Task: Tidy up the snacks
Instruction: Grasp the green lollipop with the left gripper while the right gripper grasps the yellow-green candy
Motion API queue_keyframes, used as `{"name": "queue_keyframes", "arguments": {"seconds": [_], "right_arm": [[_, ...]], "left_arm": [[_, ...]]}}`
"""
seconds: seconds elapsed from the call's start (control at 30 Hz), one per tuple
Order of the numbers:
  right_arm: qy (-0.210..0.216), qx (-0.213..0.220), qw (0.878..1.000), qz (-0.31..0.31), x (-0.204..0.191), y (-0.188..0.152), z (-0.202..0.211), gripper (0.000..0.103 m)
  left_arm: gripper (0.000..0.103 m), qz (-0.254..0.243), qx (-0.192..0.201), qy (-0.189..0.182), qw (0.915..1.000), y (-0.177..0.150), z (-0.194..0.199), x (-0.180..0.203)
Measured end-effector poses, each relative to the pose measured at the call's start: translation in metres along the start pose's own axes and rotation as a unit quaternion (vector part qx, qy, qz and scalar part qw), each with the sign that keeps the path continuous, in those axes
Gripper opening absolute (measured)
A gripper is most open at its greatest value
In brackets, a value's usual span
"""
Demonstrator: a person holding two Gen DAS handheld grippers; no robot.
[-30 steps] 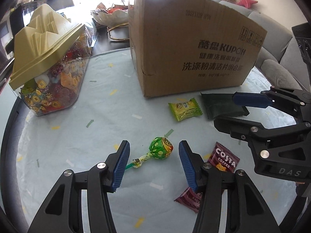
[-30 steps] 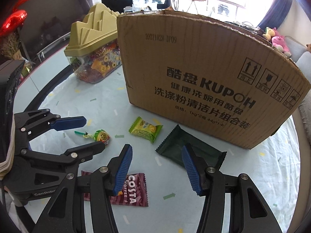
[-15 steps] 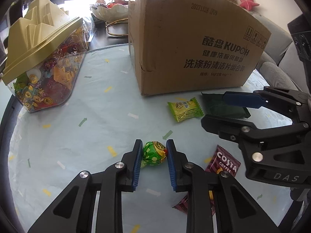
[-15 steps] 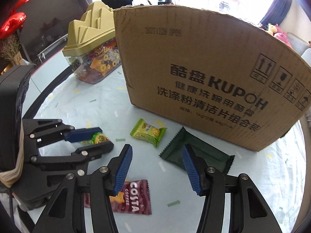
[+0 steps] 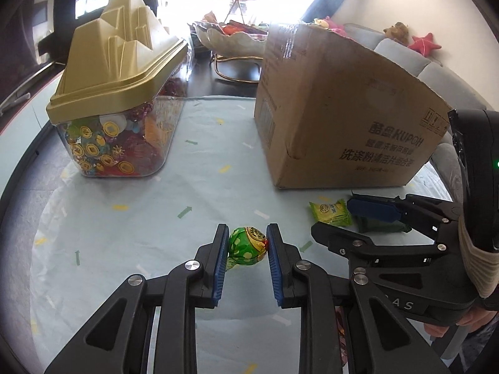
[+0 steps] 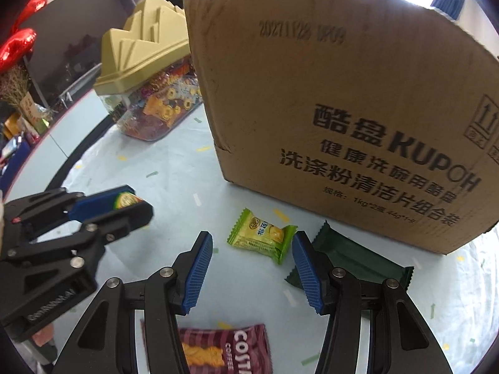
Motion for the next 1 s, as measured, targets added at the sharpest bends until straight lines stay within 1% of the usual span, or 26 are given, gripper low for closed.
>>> {"name": "queue_keyframes", "arguments": {"seconds": [0.13, 0.23, 0.27, 0.3, 0.37, 0.4, 0.47, 0.63, 0.83, 1.0], "right_arm": [[-0.009, -0.006, 1.0, -0.002, -0.002, 0.002, -0.009, 0.054], [-0.014, -0.013, 1.0, -0.002, -0.004, 0.003, -0.018, 0.054], [-0.018, -0.009, 1.0, 0.0, -0.005, 0.003, -0.018, 0.054], [-0.025, -0.008, 1.0, 0.002, -0.006, 0.003, -0.019, 0.052], [-0.031, -0.005, 0.999, 0.005, -0.008, 0.003, -0.02, 0.04], [-0.03, -0.003, 1.0, 0.004, -0.008, 0.003, -0.02, 0.039], [-0.031, -0.002, 1.0, 0.002, -0.006, 0.002, -0.02, 0.033], [-0.031, 0.005, 0.999, -0.012, 0.001, 0.0, -0.015, 0.028], [-0.025, 0.02, 0.999, -0.028, 0.012, -0.002, 0.0, 0.027], [-0.014, 0.041, 0.998, -0.037, 0.019, -0.005, 0.025, 0.027]], "left_arm": [[0.025, 0.016, -0.002, -0.004, 0.9999, 0.0, -0.005, -0.006], [0.025, 0.025, -0.002, -0.005, 0.9997, -0.003, -0.001, -0.003], [0.025, 0.027, -0.002, -0.006, 0.9996, -0.003, -0.002, -0.003], [0.025, 0.027, -0.002, -0.006, 0.9996, -0.003, -0.002, -0.003], [0.025, 0.028, -0.002, -0.007, 0.9996, -0.002, -0.003, -0.002], [0.025, 0.027, -0.003, -0.007, 0.9996, -0.002, -0.004, -0.002], [0.025, 0.026, -0.002, -0.007, 0.9996, -0.001, -0.005, 0.0], [0.025, 0.024, -0.002, -0.007, 0.9997, 0.001, -0.005, 0.006], [0.025, 0.019, 0.006, -0.006, 0.9998, 0.006, 0.002, 0.015], [0.025, 0.013, 0.02, -0.009, 0.9997, 0.01, 0.016, 0.026]]}}
Point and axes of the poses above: each gripper's, at about its wrist camera, not at the fingertips, and z roughly against the way its jaws point, x to its right, y to its top, the point moved 5 cm from there along -z, roughly the way its jaws point, and after that the axes turned 5 degrees about -y, right-handed, at the moved point
